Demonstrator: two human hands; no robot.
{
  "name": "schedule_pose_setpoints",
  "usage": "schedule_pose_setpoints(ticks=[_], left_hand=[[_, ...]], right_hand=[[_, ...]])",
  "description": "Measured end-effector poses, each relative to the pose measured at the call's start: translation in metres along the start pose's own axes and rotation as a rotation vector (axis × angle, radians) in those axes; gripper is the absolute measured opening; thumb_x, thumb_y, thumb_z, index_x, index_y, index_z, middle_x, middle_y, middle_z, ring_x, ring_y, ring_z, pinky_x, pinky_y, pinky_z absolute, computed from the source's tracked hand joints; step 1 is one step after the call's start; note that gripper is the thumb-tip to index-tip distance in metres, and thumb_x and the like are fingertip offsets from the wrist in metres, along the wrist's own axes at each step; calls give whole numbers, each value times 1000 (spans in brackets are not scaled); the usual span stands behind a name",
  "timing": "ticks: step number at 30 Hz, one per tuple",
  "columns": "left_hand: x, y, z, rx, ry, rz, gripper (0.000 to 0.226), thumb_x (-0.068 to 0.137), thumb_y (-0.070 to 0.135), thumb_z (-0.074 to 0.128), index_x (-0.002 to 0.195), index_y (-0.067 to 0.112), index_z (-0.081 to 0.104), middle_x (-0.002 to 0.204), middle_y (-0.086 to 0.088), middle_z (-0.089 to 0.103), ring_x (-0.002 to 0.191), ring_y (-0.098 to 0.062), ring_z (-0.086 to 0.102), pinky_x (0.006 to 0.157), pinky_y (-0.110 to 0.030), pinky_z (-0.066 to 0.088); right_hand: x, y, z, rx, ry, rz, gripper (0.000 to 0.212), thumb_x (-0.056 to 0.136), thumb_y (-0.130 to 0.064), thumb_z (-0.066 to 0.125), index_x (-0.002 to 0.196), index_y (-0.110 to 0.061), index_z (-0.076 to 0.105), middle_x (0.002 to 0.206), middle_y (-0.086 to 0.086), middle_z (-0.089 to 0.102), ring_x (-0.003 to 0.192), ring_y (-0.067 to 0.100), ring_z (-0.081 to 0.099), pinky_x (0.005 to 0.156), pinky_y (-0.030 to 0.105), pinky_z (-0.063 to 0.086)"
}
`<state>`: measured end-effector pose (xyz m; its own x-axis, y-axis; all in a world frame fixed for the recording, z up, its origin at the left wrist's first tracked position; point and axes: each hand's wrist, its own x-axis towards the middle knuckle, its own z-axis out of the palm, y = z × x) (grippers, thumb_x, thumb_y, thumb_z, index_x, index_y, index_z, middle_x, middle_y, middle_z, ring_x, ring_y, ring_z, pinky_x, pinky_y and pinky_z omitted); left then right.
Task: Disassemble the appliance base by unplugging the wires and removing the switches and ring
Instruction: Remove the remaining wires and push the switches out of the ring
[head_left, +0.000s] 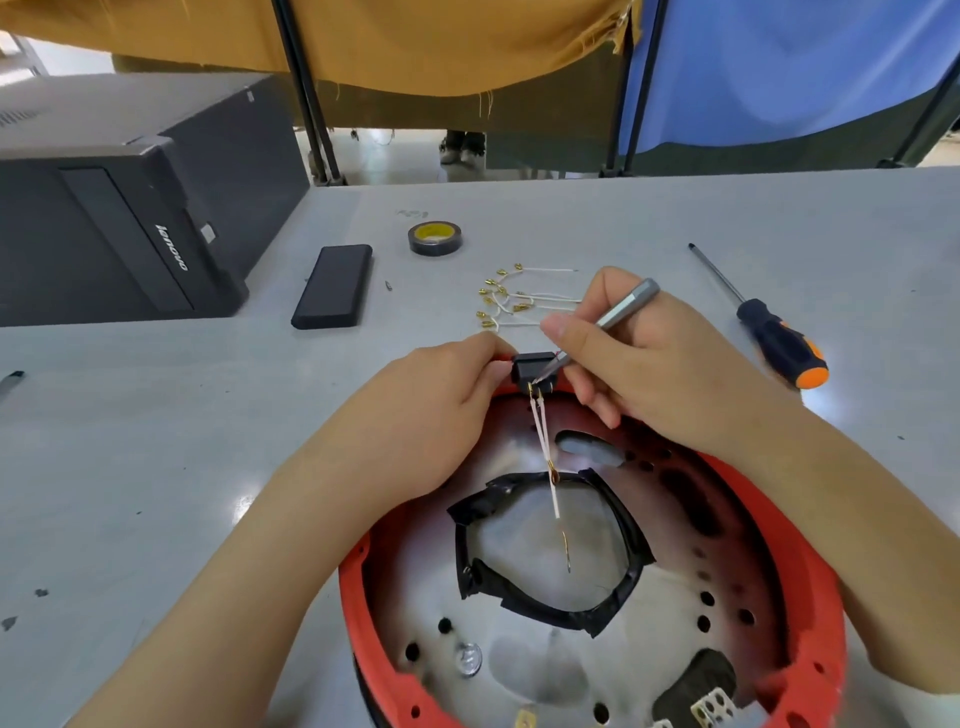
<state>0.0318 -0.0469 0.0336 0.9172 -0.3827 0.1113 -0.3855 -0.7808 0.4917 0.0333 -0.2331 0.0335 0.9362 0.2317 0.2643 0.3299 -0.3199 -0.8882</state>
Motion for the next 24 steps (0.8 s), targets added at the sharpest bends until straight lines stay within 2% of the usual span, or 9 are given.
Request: schedule_pose_setpoints(ticks=[7, 14, 19, 24], left_hand=[[-1, 1, 0, 13, -9, -9, 26, 100, 35, 32, 115, 35, 53, 107, 7, 65, 100, -18, 57, 86, -36, 43], [-1, 4, -1, 24, -16, -20, 26, 101, 34, 32, 115, 32, 53, 107, 3, 64, 99, -20, 56, 86, -37, 42], [-1, 4, -1, 22, -18, -24, 26, 101, 34, 32, 115, 31, 53, 107, 4, 64, 99, -19, 56, 86, -37, 42], [-1, 4, -1, 29, -22, -24, 26, 101, 34, 31, 115, 31, 53, 107, 5, 64, 99, -19, 56, 87, -38, 42]], right_hand=[[0, -1, 0, 52, 21, -16, 26, 82, -51, 58, 72, -31, 45, 55, 7, 62, 36, 16, 49, 39, 9, 33], [2, -4, -1, 94, -23, 15, 27, 87, -39, 58, 76, -20, 42, 56, 9, 62, 37, 18, 50, 37, 16, 32], [1, -4, 0, 52, -12, 15, 25, 86, -44, 57, 69, -31, 44, 56, 7, 63, 39, 19, 51, 39, 10, 33], [1, -4, 0, 10, -10, 10, 25, 89, -42, 55, 73, -27, 42, 55, 6, 62, 36, 15, 50, 39, 9, 33]])
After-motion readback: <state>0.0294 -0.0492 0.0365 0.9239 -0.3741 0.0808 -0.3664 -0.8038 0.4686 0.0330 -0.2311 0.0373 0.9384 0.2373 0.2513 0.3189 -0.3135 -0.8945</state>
